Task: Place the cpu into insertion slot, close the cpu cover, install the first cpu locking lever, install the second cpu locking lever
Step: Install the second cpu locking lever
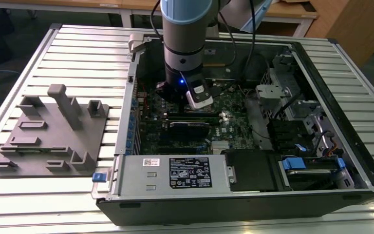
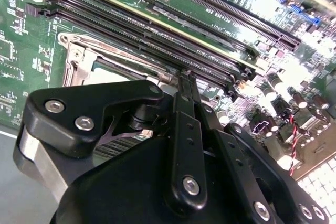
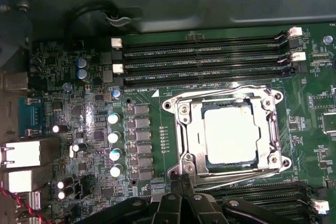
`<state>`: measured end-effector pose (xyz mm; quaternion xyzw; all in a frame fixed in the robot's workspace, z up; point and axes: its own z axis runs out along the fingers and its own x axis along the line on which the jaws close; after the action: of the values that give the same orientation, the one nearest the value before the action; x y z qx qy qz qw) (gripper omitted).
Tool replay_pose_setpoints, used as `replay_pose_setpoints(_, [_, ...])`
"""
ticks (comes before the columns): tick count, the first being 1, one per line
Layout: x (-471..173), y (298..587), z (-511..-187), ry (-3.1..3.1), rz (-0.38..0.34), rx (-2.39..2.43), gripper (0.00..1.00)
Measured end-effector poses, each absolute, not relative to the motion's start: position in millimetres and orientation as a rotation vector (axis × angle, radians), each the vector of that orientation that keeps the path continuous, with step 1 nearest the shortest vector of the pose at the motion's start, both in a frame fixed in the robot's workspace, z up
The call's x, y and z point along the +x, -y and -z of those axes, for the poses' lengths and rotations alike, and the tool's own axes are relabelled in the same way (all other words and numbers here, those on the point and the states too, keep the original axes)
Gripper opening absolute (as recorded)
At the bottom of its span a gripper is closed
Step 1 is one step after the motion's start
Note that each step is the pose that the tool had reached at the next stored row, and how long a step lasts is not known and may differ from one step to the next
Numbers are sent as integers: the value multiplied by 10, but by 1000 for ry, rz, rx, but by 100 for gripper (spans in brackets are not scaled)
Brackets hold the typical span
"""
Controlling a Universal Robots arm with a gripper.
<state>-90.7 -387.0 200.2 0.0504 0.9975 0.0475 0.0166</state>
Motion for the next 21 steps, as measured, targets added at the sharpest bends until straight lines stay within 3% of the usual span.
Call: replay_pose_setpoints(21, [-908, 3903, -2004, -3101, -160, 157, 11])
